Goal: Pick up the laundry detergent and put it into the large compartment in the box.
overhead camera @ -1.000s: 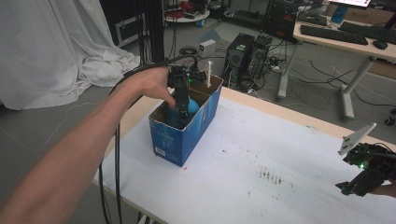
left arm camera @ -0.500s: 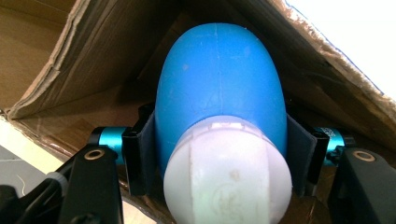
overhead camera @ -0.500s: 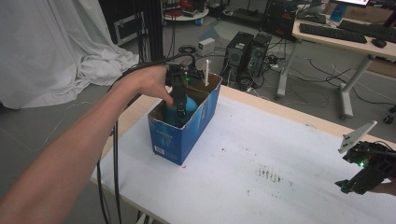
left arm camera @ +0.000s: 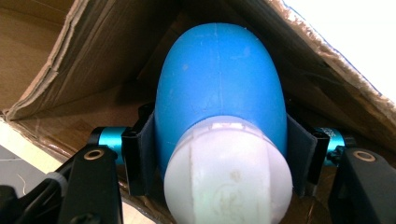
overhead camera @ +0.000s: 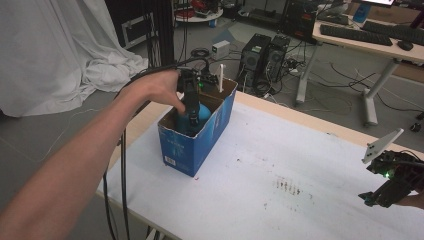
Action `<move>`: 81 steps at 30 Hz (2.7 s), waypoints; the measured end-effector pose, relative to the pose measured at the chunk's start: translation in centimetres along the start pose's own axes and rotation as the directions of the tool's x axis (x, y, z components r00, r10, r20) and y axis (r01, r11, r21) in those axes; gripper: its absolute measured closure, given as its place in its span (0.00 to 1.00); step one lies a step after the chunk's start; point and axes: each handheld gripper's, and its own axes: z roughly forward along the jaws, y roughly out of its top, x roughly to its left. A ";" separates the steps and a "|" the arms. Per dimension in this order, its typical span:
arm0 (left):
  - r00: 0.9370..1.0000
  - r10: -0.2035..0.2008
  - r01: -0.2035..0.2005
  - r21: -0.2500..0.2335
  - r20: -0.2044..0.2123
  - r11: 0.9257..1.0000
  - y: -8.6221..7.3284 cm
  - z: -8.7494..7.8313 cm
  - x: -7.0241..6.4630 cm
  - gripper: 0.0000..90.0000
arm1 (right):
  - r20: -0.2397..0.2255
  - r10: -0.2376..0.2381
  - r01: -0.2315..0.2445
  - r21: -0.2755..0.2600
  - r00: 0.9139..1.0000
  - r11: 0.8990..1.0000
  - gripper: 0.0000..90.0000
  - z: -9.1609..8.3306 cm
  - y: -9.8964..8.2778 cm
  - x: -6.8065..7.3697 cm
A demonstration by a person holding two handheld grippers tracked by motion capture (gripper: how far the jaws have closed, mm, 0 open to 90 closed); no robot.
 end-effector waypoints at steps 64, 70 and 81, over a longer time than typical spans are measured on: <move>0.991 0.087 -0.097 -0.100 -0.100 0.990 2.1 -6.0 -2.3 0.18 | -0.007 0.001 -0.001 0.001 1.000 1.000 0.14 0.1 0.1 0.1; 0.983 0.144 -0.156 -0.108 -0.111 0.982 4.1 -7.6 -3.7 0.18 | -0.007 0.001 -0.001 0.004 1.000 1.000 0.14 0.0 0.1 0.1; 0.970 0.226 -0.234 -0.092 -0.092 0.968 7.4 -8.6 -5.9 0.18 | -0.003 0.005 -0.005 0.002 1.000 1.000 0.14 -0.2 0.0 0.2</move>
